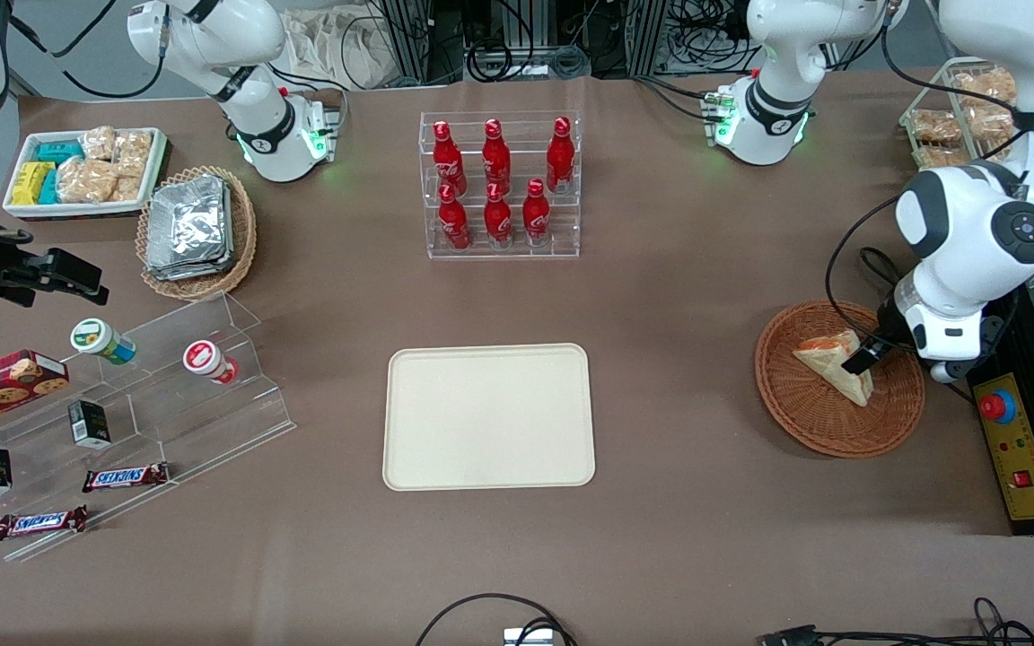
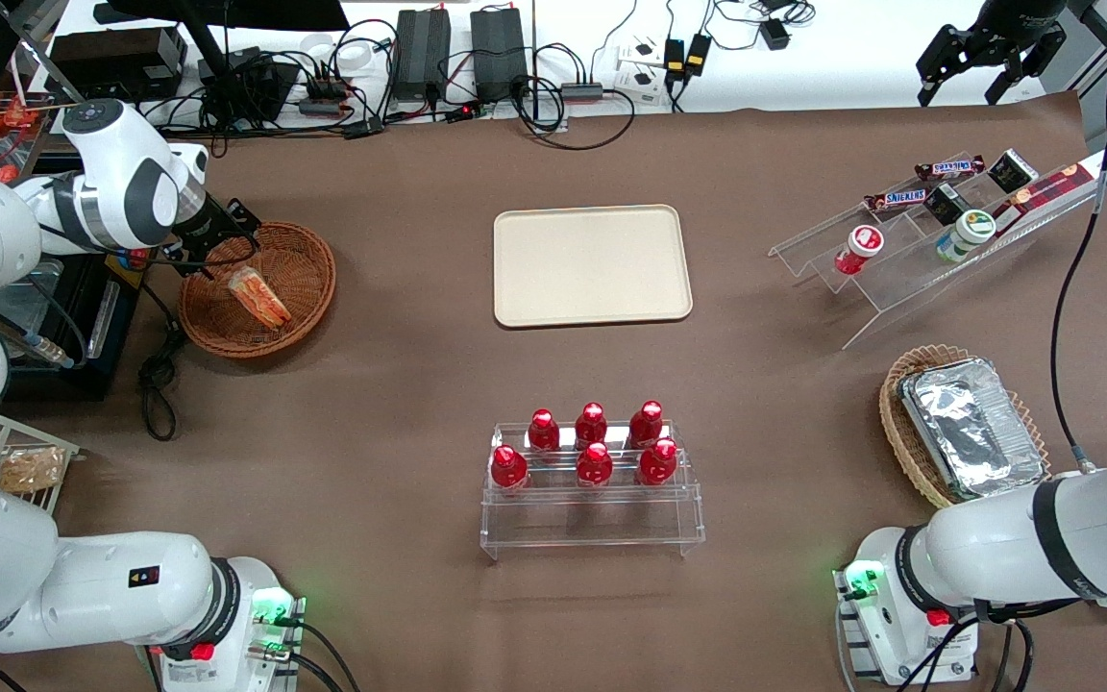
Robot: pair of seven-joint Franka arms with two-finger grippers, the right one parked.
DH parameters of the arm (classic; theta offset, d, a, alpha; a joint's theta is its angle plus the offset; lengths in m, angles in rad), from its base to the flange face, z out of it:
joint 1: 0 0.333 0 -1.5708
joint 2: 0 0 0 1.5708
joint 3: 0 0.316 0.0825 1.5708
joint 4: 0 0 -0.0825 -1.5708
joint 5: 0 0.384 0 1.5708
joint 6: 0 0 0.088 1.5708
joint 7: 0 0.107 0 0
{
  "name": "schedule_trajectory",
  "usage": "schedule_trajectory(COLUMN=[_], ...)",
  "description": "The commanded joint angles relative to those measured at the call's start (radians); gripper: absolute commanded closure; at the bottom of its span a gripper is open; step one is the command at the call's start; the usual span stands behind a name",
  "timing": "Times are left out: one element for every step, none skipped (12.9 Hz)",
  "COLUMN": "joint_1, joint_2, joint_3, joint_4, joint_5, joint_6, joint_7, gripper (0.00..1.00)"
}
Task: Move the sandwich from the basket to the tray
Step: 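Lower the open left gripper over the sandwich in the basket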
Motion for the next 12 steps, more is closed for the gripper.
schedule_trajectory(joint_1=[-0.001, -0.001, -0.001, -0.001, -0.002, -0.002, -0.002, -0.002, -0.001, -0.001, -0.001, -0.001], joint_2=[0.015, 0.021, 0.027, 0.03, 0.04, 0.053, 0.063, 0.076, 0.087, 0.095, 0.099, 0.106], joint_3=[-0.003, -0.003, -0.003, -0.003, -0.003, -0.003, -0.003, -0.003, -0.003, -0.003, -0.003, -0.003], joint_4=[-0.038, -0.042, -0.045, -0.054, -0.061, -0.075, -0.084, -0.094, -0.098, -0.101, -0.103, -0.103], joint_5=[0.008, 0.008, 0.008, 0.008, 0.008, 0.008, 0.008, 0.008, 0.008, 0.008, 0.008, 0.008], joint_6=[0.073, 0.082, 0.095, 0.113, 0.136, 0.167, 0.197, 0.223, 0.245, 0.257, 0.267, 0.267], joint_7=[-0.022, -0.023, -0.025, -0.031, -0.038, -0.04, -0.042, -0.042, -0.04, -0.04, -0.04, -0.039], gripper=[0.0, 0.0, 0.0, 0.0, 0.0, 0.0, 0.0, 0.0, 0.0, 0.0, 0.0, 0.01])
